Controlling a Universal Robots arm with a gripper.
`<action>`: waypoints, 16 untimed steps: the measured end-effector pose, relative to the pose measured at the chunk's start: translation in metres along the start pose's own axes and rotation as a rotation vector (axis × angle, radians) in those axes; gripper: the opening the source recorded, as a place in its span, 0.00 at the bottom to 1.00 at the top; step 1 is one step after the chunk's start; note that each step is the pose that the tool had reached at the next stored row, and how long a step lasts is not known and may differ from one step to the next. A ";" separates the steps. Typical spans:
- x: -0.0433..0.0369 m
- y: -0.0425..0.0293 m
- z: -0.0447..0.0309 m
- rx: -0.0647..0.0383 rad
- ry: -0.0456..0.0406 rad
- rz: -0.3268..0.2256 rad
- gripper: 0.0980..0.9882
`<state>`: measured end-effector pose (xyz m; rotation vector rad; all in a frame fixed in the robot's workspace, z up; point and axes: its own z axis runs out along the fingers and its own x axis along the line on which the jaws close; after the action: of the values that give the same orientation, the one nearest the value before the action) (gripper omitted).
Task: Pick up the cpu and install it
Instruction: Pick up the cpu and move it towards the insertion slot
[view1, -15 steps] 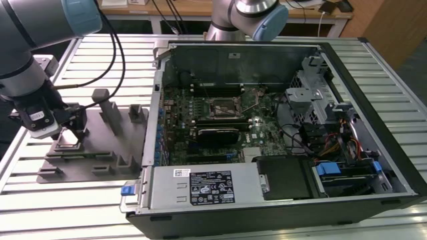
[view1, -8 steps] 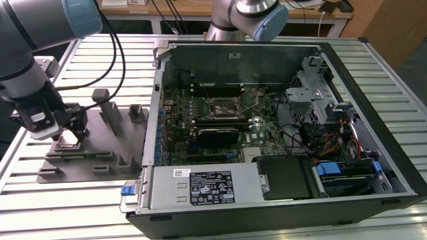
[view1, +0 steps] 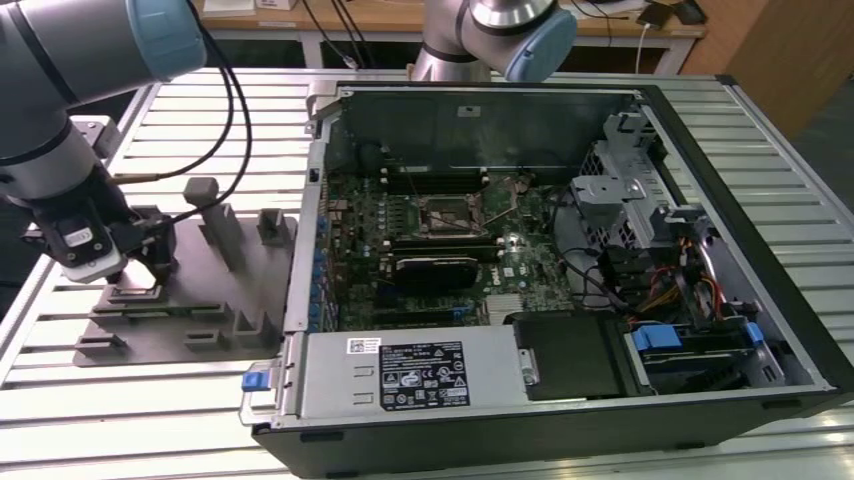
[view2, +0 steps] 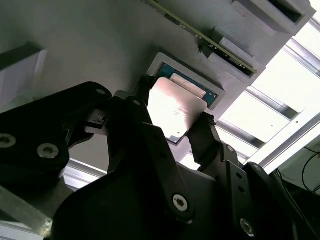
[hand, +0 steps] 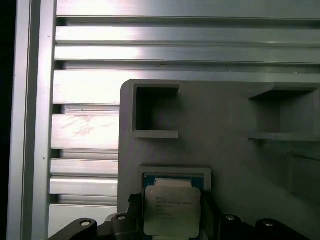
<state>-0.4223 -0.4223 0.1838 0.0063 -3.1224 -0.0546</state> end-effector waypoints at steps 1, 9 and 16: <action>0.0000 0.0000 0.0001 0.000 0.0001 0.000 0.55; 0.0000 0.0000 0.0006 0.000 0.0000 0.000 0.50; -0.0001 0.0000 0.0001 0.000 -0.0004 0.000 0.50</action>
<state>-0.4223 -0.4223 0.1837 0.0063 -3.1228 -0.0553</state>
